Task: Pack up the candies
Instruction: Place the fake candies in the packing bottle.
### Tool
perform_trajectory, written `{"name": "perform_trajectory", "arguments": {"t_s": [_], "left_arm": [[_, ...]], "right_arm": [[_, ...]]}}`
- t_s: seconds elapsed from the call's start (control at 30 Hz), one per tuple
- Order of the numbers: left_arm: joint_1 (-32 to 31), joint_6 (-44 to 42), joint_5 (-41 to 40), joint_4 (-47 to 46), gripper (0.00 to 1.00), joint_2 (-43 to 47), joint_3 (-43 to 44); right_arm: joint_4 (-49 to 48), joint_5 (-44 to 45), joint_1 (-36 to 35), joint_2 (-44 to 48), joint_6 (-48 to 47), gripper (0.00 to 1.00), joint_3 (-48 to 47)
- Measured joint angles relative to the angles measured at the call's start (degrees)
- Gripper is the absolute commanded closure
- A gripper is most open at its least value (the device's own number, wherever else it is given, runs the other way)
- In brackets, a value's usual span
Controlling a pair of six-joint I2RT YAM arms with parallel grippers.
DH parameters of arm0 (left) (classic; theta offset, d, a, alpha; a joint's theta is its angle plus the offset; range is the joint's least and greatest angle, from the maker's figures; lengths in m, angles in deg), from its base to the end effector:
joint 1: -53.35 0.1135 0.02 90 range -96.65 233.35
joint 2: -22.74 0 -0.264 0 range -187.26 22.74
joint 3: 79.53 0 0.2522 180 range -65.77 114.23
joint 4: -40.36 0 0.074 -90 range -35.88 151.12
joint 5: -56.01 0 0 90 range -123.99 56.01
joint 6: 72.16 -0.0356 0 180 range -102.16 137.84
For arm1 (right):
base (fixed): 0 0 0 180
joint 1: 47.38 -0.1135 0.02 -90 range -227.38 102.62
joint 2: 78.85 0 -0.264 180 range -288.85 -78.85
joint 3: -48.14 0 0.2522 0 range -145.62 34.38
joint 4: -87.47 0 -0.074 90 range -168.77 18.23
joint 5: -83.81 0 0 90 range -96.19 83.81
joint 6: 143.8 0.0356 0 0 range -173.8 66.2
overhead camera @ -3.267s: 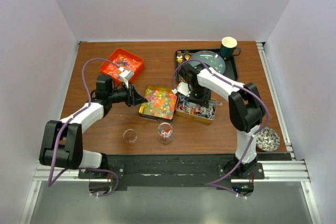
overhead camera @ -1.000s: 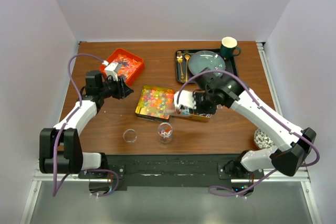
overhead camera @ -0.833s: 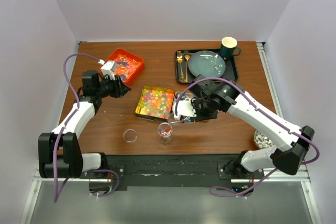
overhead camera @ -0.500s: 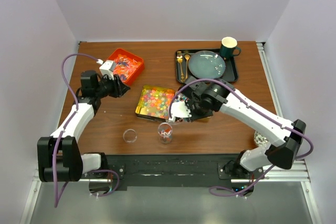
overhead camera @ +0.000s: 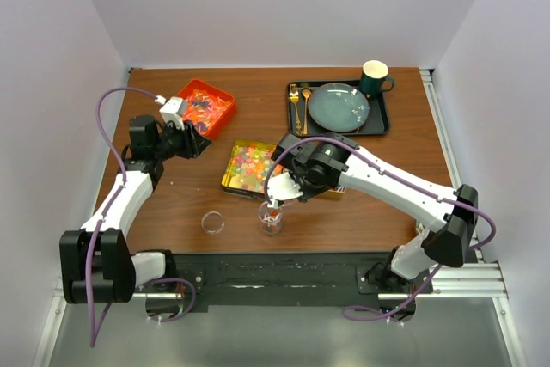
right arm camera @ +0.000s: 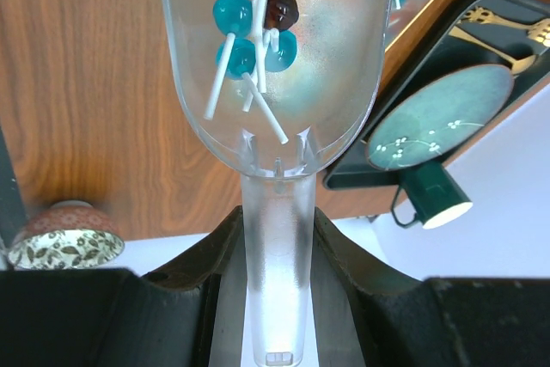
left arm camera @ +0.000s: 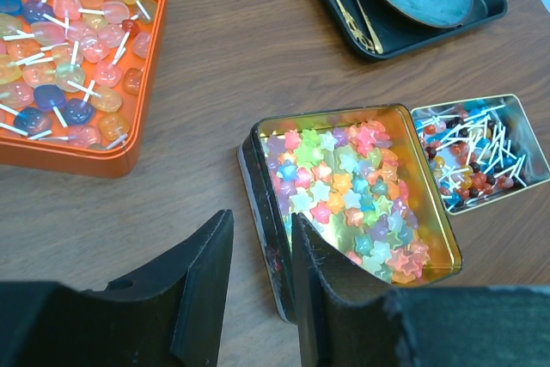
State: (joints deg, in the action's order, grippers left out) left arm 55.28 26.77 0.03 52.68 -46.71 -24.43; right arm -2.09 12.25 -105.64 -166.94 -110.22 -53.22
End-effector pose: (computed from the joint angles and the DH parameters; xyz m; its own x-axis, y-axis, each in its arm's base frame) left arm 0.2647 -0.0110 0.2517 -0.5164 -0.1461 -0.8438 0.3964 0.8326 -0.3868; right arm 0.1572 0.2327 0.3302 0.3577 -0.9242 0.1341 -0.8531 -0.3818 -0.3556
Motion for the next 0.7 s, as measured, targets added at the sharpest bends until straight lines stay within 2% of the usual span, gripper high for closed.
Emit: {"name": "perform_trajectory", "arguments": {"t_s": [0.27, 0.7], "left_arm": [[0.3, 0.0, -0.6, -0.6, 0.6, 0.0, 0.0], [0.3, -0.1, -7.2, 0.4, 0.6, -0.5, 0.0]], "right_arm": [[0.0, 4.8, -4.3, -0.2, -0.9, 1.0, 0.0], [0.0, 11.2, -8.1, -0.8, -1.1, 1.0, 0.0]]}}
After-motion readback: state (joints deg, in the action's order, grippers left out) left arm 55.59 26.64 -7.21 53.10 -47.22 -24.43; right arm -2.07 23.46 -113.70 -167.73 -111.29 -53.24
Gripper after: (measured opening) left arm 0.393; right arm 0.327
